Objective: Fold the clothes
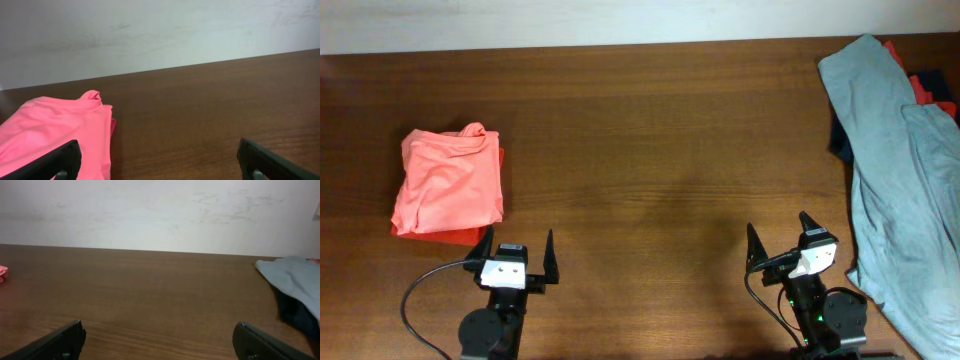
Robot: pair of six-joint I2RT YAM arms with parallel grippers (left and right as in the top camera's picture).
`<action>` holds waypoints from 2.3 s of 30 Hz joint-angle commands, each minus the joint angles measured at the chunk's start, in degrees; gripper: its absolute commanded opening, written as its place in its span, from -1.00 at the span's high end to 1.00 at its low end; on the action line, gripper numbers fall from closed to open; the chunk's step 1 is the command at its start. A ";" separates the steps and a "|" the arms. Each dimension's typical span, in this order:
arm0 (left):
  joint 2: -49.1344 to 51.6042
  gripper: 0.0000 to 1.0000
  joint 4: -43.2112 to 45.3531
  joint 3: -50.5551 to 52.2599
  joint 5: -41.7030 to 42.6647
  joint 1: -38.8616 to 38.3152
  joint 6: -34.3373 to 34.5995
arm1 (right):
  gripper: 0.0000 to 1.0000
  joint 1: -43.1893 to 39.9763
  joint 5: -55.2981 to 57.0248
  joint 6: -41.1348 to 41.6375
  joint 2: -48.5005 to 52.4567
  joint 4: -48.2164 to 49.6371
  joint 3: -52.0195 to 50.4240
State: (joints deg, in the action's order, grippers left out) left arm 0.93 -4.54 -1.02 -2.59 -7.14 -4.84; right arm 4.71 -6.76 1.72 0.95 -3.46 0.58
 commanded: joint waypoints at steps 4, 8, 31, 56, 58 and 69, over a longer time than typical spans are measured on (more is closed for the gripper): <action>-0.63 -0.98 0.13 0.52 -0.20 -0.22 0.50 | -0.97 0.48 -0.11 0.63 -0.22 -0.39 -0.26; -0.63 -0.99 0.13 0.52 -0.20 -0.22 0.50 | -0.97 0.48 -0.13 0.66 -0.22 -0.37 -0.26; -0.63 -0.99 0.15 0.52 -0.20 -0.22 0.50 | -0.97 0.48 -0.11 0.66 -0.22 -0.37 -0.26; -0.57 -0.98 -0.02 0.48 -0.20 -0.22 0.55 | -0.97 0.48 -3.26 0.68 -0.22 1.11 -0.26; -0.57 -0.98 -0.22 0.24 -0.15 -0.22 0.55 | -0.97 0.46 -2.93 1.55 -0.22 1.14 -0.24; 1.70 -0.99 -12.83 -9.35 -0.28 -0.22 0.55 | -0.97 0.46 8.24 2.16 1.16 -15.37 11.96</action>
State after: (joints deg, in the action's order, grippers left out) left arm 1.39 -16.40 -6.35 -2.61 -7.14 -4.84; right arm 4.73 -3.27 3.20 1.23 -17.21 7.51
